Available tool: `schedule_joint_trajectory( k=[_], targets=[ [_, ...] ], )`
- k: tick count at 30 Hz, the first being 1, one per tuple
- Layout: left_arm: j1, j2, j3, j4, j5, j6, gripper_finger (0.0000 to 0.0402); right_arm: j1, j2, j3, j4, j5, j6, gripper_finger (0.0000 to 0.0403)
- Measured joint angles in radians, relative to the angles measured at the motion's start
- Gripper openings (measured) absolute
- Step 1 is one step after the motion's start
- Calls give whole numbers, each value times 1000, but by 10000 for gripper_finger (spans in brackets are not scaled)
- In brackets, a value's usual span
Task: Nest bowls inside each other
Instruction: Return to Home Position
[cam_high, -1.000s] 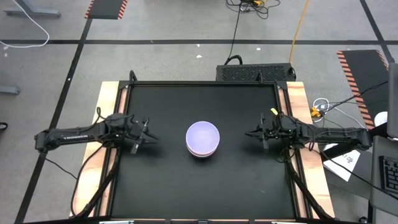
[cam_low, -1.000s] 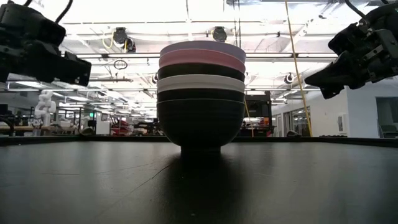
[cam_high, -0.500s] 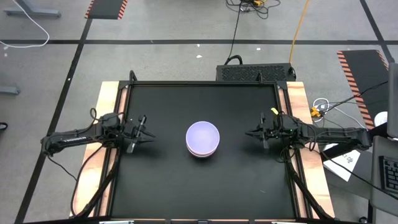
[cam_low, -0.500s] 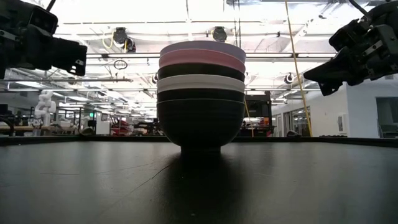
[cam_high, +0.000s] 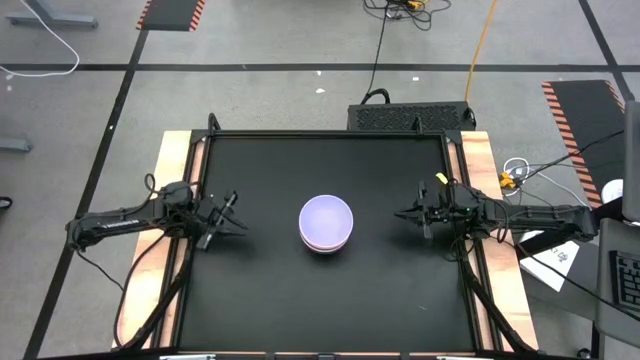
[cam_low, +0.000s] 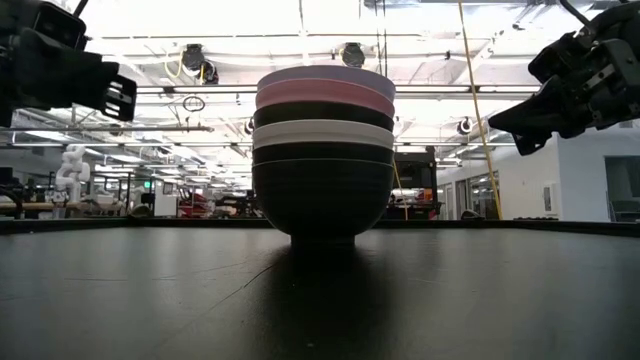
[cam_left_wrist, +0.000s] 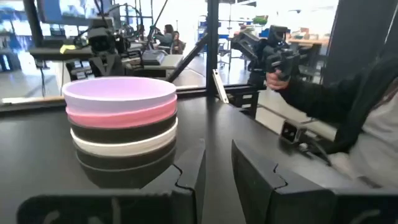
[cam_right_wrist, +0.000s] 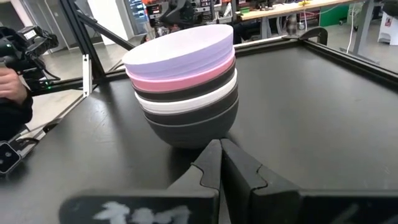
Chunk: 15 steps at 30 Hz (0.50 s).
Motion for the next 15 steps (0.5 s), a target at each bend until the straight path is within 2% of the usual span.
schedule_joint_trajectory(
  k=[5, 15],
  targets=[
    [1, 0, 0, 1, -34, -66, 81, 0, 0, 0, -8, 0, 7, 0],
    [1, 0, 0, -2, -46, -69, 81, 0, 0, 0, -19, 3, 7, 0]
  ],
)
